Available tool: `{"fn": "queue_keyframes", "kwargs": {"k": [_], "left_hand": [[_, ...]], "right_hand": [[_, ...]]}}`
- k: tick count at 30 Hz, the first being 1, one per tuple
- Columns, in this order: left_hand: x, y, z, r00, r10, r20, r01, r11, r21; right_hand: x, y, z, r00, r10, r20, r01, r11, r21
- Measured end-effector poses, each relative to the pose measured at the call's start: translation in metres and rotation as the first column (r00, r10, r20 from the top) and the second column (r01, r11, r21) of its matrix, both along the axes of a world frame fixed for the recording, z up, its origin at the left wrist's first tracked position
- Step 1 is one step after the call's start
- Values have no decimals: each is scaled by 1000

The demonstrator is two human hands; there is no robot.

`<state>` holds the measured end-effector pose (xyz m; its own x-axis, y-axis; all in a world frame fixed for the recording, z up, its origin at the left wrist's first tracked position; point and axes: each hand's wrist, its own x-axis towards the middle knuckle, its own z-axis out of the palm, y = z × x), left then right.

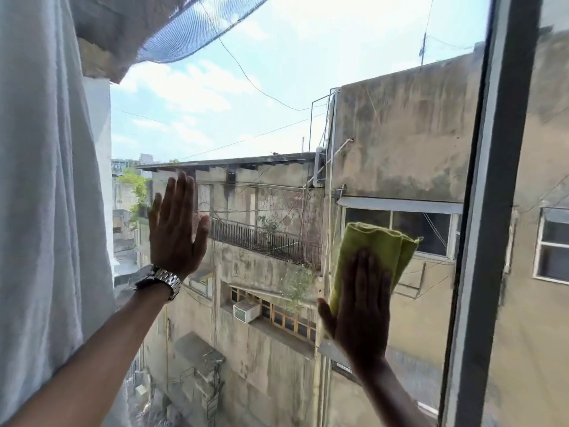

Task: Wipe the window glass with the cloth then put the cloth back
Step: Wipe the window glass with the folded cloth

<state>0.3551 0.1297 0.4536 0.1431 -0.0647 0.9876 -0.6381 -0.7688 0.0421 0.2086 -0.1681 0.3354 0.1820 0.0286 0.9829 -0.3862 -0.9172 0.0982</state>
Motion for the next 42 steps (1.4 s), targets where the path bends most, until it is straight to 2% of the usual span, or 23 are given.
{"fn": "queue_keyframes", "kwargs": {"k": [4, 8, 12, 16, 22, 25, 31, 36, 42], "left_hand": [[14, 22, 0, 998, 65, 25, -68, 985, 155], [18, 20, -1, 997, 70, 28, -73, 987, 141], [19, 21, -3, 999, 29, 34, -34, 991, 132], [19, 23, -3, 998, -19, 56, 13, 995, 101], [17, 28, -1, 996, -58, 67, 50, 992, 118], [19, 28, -2, 995, -53, 86, 42, 991, 131], [21, 28, -1, 996, -31, 81, 20, 992, 124], [15, 26, 0, 998, -17, 53, 12, 995, 96], [-8, 17, -3, 1000, 25, 7, -26, 995, 95]], "right_hand": [[5, 2, -34, 1000, -19, 7, 19, 1000, 5], [14, 17, -27, 998, -50, 32, 48, 997, 64], [32, 52, -6, 1000, -31, -1, 31, 999, 24], [62, 108, 50, 997, 77, -25, -78, 994, -74], [94, 175, 167, 969, 236, 76, -227, 967, -115], [99, 180, 199, 961, 261, 87, -247, 958, -145], [87, 158, 223, 960, 256, 114, -232, 954, -189], [49, 85, 246, 956, 233, 177, -208, 967, -147], [0, -2, 194, 984, 123, 131, -112, 990, -88]]}}
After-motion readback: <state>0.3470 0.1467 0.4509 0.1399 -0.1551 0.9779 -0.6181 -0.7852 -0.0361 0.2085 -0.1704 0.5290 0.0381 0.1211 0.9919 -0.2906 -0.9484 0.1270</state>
